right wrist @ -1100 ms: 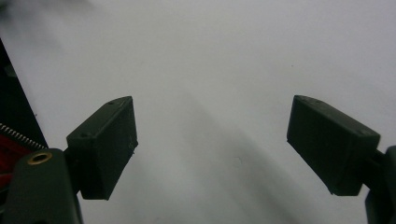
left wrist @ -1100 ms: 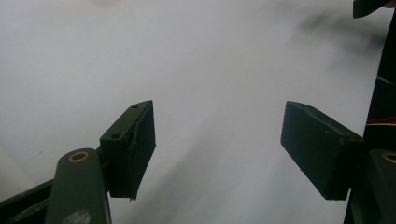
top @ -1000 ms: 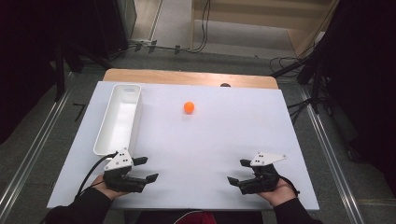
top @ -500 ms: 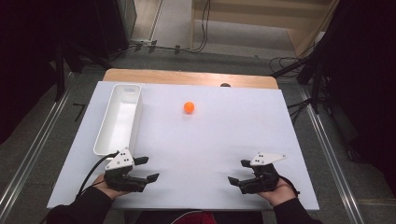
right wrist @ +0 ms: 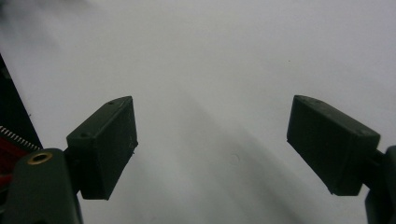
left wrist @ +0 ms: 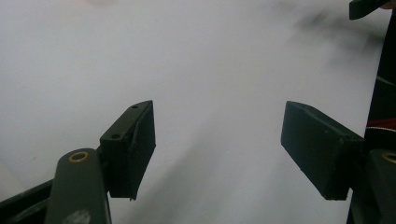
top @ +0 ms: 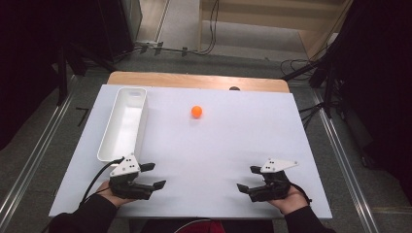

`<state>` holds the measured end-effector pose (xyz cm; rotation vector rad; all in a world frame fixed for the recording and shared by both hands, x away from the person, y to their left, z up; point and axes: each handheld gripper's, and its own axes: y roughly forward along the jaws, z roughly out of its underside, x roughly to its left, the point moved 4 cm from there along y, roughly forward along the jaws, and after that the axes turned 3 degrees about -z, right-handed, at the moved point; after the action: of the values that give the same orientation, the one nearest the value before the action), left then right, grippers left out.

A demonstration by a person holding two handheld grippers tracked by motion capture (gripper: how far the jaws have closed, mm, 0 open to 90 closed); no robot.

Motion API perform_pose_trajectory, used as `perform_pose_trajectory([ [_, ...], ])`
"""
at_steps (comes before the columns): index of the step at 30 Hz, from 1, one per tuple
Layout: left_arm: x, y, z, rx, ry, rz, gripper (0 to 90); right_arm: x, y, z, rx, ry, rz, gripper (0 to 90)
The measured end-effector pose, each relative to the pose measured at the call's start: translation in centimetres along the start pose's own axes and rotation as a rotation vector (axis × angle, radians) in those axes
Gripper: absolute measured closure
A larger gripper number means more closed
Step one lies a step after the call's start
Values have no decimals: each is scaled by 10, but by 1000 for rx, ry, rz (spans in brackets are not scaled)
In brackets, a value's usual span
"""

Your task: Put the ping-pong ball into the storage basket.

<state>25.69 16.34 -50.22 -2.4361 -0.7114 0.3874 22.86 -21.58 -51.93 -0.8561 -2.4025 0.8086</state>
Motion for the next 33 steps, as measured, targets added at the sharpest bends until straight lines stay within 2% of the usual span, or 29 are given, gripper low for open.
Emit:
perform_pose_trajectory([
  [7, 0, 0, -1, -10, -7, -5, 266, 0, 0, 0, -2, 5, 2, 148],
  [10, -3, 1, -4, -18, -4, 11, 265, -1, 0, 1, 1, -1, 5, 148],
  [17, -6, 5, -11, 3, -7, 30, 262, -1, -1, 1, 4, 0, 5, 148],
  [22, -8, 7, -17, -23, -10, 22, 219, -1, 0, 1, 7, -5, 7, 148],
  [25, -10, 8, -18, -2, 3, 28, 219, 0, 0, 1, 7, -5, 7, 148],
  [33, -13, 13, -26, -16, 5, -3, 218, 0, 0, 1, 10, -2, 6, 148],
])
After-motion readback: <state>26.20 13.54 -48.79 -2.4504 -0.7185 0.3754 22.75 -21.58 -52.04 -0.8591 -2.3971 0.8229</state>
